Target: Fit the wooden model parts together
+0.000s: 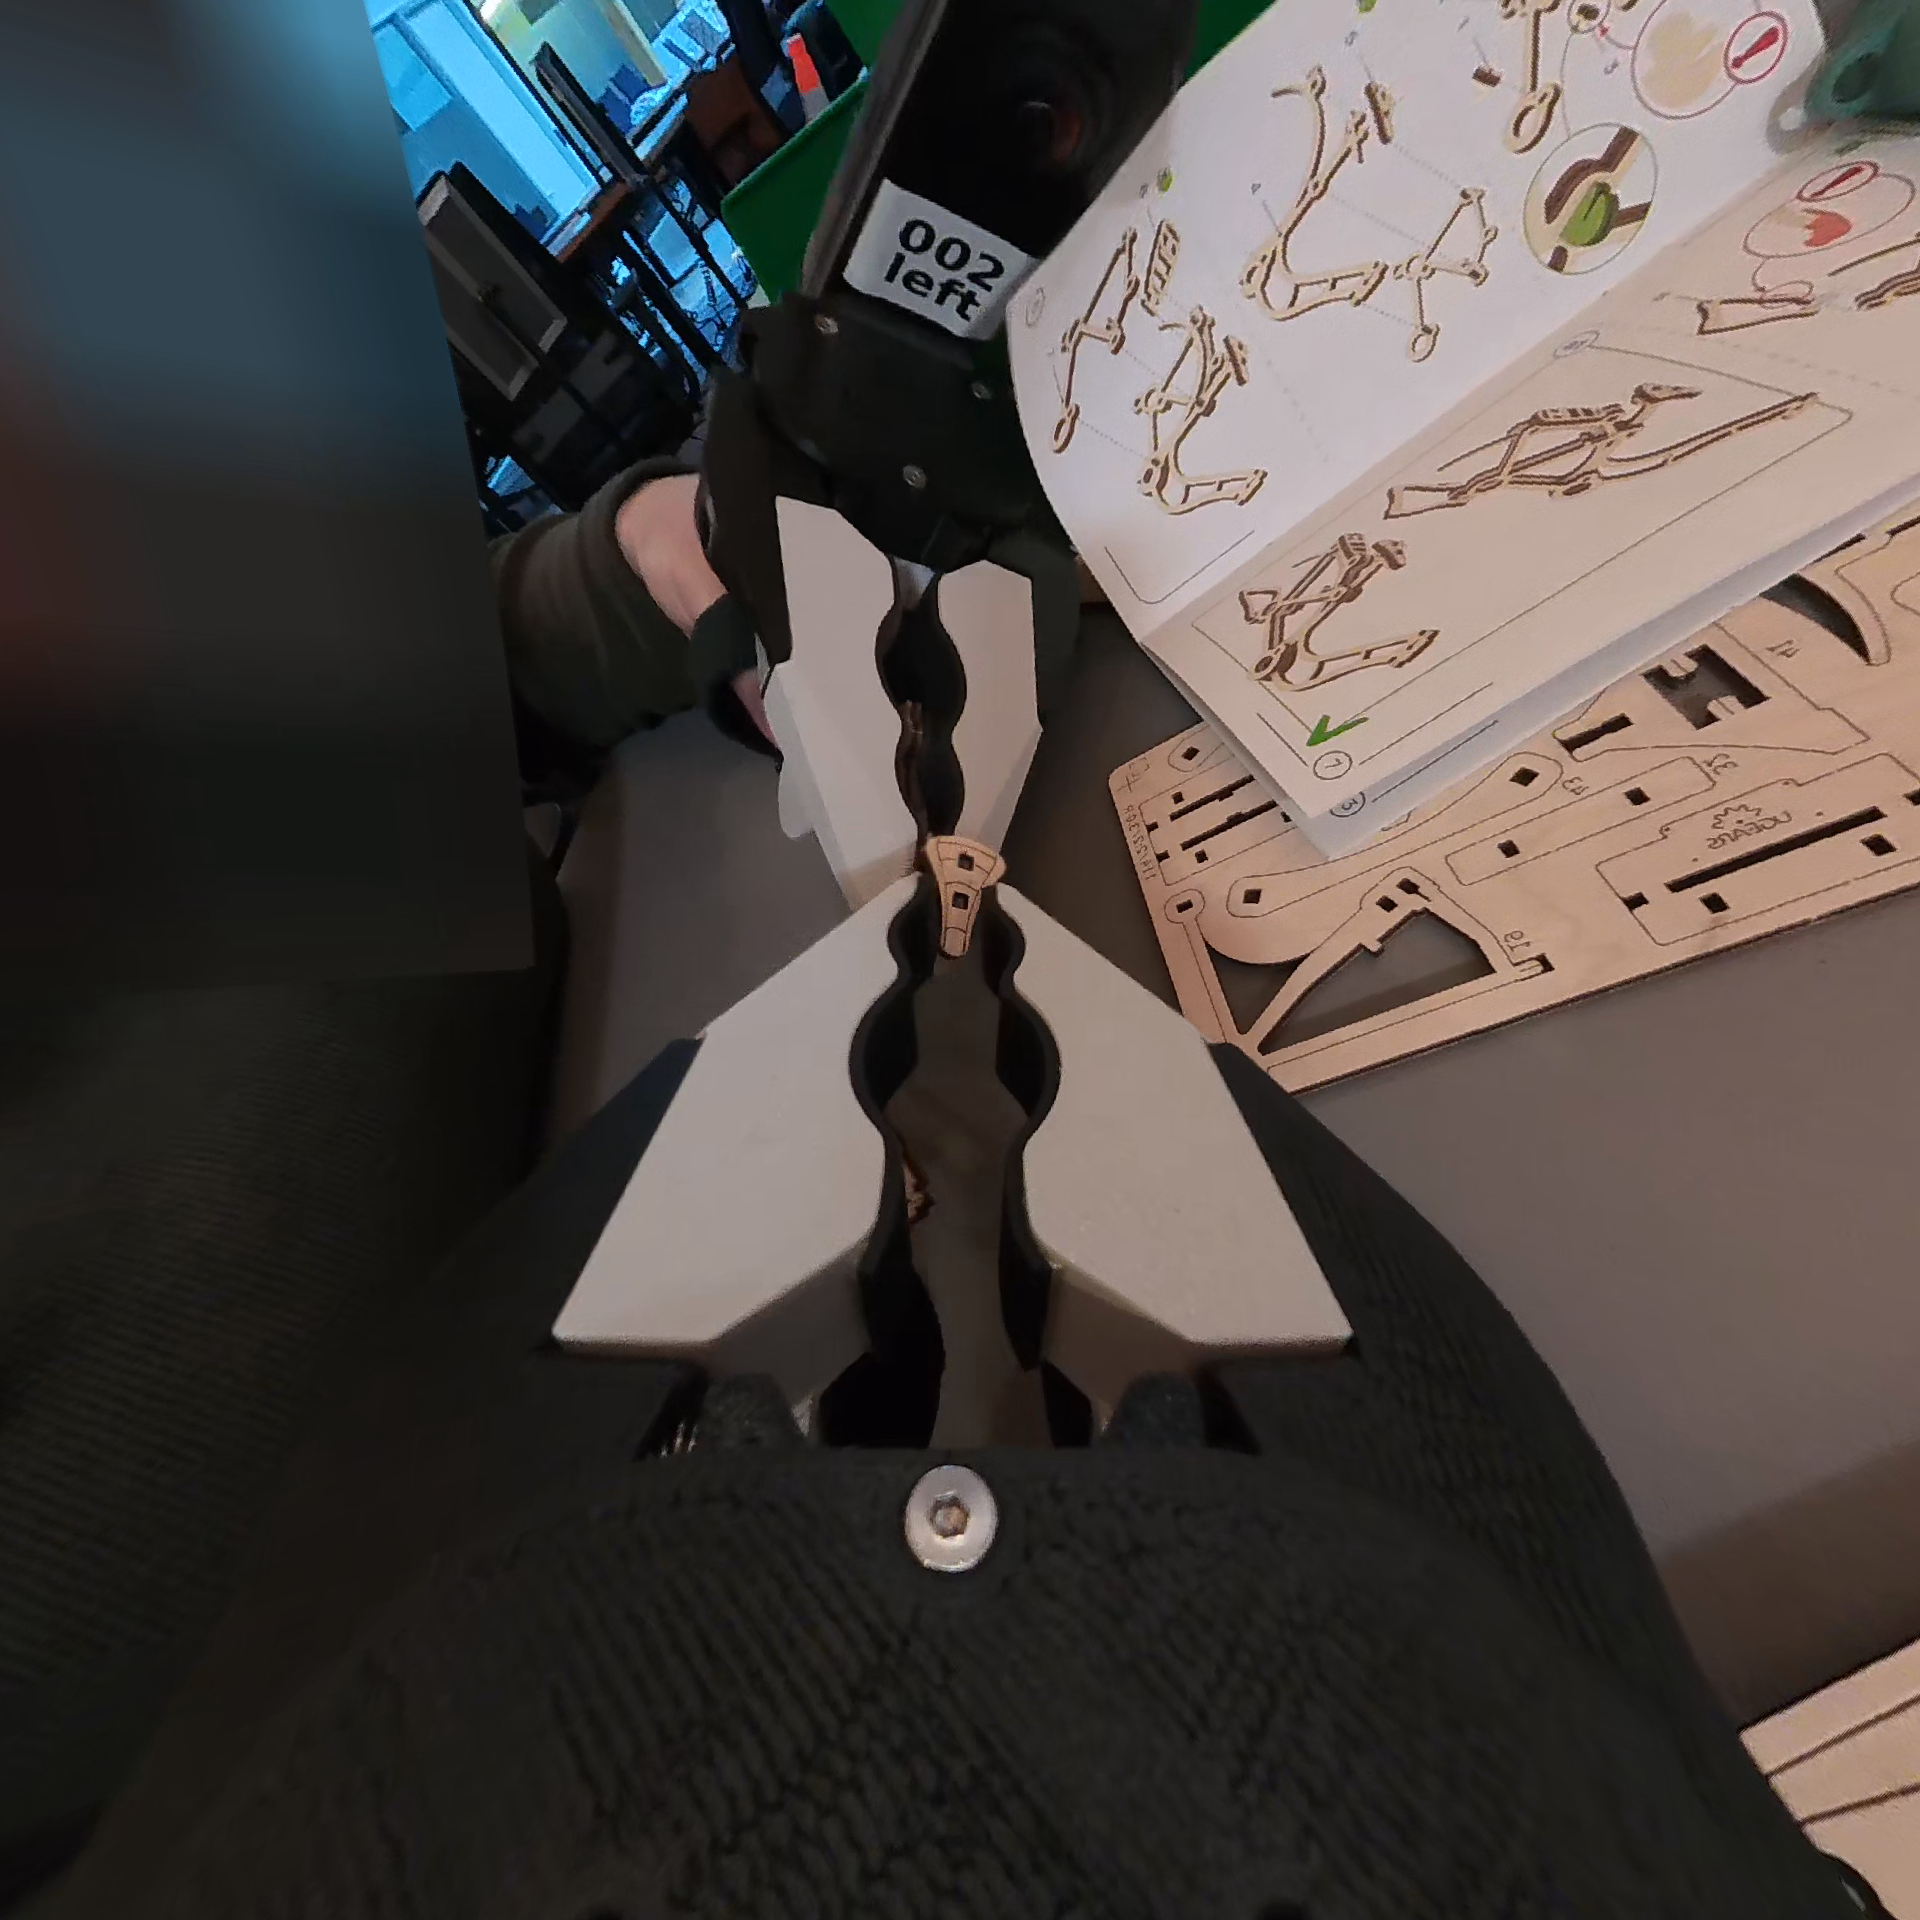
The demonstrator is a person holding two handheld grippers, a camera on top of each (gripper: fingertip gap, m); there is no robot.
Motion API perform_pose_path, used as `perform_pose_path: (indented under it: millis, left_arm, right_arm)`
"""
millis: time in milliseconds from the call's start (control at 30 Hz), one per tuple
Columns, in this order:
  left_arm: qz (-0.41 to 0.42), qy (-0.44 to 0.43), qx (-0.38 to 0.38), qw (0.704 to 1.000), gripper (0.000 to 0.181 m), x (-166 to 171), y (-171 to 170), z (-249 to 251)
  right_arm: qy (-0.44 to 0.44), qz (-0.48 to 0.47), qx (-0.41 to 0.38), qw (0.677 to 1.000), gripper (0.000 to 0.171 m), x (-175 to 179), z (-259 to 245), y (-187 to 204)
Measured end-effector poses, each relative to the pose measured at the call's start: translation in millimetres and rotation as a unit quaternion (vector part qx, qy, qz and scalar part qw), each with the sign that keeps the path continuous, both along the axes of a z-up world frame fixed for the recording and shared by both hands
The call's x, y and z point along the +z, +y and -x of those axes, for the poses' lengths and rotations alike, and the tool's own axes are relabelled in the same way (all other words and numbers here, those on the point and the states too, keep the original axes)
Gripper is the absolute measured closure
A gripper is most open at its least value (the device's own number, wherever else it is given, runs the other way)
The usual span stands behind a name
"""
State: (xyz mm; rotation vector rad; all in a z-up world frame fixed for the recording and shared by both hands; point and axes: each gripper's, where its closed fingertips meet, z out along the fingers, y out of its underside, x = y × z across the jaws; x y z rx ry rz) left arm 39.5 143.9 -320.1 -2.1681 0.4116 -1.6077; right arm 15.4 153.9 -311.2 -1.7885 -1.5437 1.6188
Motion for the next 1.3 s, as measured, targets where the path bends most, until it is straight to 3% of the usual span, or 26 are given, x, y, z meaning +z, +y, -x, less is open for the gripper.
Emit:
perform_pose_path:
  millis: [333, 567, 700, 833, 933, 1067, 1200, 1300]
  left_arm:
    - [0.001, -0.004, -0.009, 1.000, 0.181, 1, -4, 0]
    - [-0.014, -0.005, -0.030, 0.999, 0.181, 3, -12, 1]
    - [-0.017, -0.001, -0.033, 0.999, 0.181, 3, -14, 0]
    - [-0.011, -0.010, -0.023, 1.000, 0.181, 4, -10, 2]
    - [-0.022, -0.017, -0.021, 0.999, 0.181, 8, -9, 2]
    - [-0.043, -0.048, -0.014, 0.998, 0.181, 20, -6, 4]
    - [-0.062, -0.063, -0.014, 0.996, 0.181, 27, -5, 5]
    - [-0.070, -0.083, -0.007, 0.994, 0.181, 34, -2, 6]
  right_arm:
    - [-0.007, -0.005, -0.018, 1.000, 0.165, -2, 0, 6]
    - [-0.067, -0.202, 0.013, 0.977, 0.164, -22, -14, 10]
    - [-0.091, -0.244, 0.046, 0.965, 0.163, -33, -19, 5]
    - [-0.050, -0.212, 0.045, 0.975, 0.152, -10, -20, 3]
    - [-0.020, -0.131, 0.058, 0.990, 0.145, 6, -22, -6]
    - [-0.040, -0.065, 0.105, 0.992, 0.138, -1, -24, -30]
    - [-0.050, -0.050, 0.128, 0.989, 0.149, -4, -25, -40]
    - [-0.038, -0.024, 0.124, 0.991, 0.168, 0, -23, -42]
